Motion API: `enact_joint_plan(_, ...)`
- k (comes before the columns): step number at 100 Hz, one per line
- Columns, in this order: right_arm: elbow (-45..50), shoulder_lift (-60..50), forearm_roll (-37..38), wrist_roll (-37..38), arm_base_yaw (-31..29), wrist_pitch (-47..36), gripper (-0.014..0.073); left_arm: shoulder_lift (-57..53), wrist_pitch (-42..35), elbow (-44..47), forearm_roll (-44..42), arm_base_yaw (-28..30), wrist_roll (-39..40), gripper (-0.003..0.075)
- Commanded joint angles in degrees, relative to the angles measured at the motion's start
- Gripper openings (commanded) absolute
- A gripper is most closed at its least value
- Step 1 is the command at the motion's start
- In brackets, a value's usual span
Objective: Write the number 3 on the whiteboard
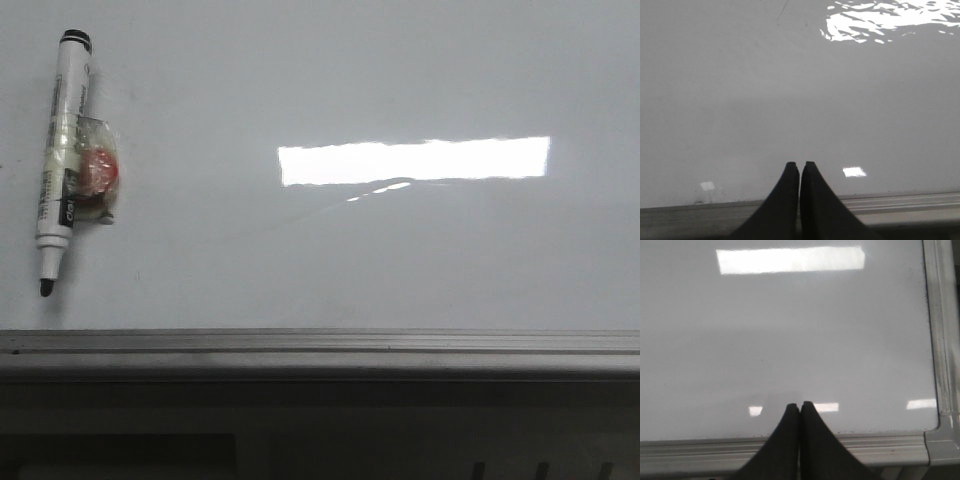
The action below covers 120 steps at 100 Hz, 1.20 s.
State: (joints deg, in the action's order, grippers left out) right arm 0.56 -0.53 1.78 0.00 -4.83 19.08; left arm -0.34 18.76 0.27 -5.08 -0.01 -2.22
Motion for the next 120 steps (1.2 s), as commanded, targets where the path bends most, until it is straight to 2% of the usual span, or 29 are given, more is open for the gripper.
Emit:
enact_joint_plan(1, 1.38, -0.92, 0.85, -0.44, -0.25, -3.70, -0.0066, -1.45, -5.21, 1.89, -0.43, -0.24, 0.18, -0.0020)
enact_joint_plan(23, 1.38, -0.92, 0.98, -0.44, -0.25, -10.52, -0.0066, -1.45, -6.33, 1.89, -2.77, -0.24, 0.18, -0.0020)
enact_joint_plan(35, 1.38, -0.92, 0.98, -0.44, -0.25, -11.16, -0.0066, -1.45, -6.98, 1.89, -3.34, -0.24, 0.18, -0.0020)
enact_joint_plan(54, 1.38, -0.92, 1.11, -0.44, -0.25, -15.66, -0.0066, -1.45, -12.99, 1.89, -3.46, -0.36, 0.18, -0.0020)
enact_joint_plan(68, 1.38, -0.92, 1.35, -0.44, -0.25, -13.40, -0.0066, -1.45, -18.76, 1.89, 0.76, -0.36, 0.18, -0.0020)
enact_joint_plan(77, 1.38, 0.04, 0.77, -0.44, -0.25, -12.36, -0.0066, -1.23, -17.75, 1.66, 2.82, -0.10, 0.18, -0.0020)
enact_joint_plan(90, -0.76, 4.15, -5.69, -0.44, -0.25, -10.62, -0.0066, 2.07, -16.14, 0.21, 5.82, 0.18, 0.18, -0.0020)
enact_joint_plan(120, -9.35, 19.58, -6.07, -0.44, -0.25, -7.81, -0.0066, 18.18, -10.96, -12.19, 6.45, 0.08, 0.18, -0.0020)
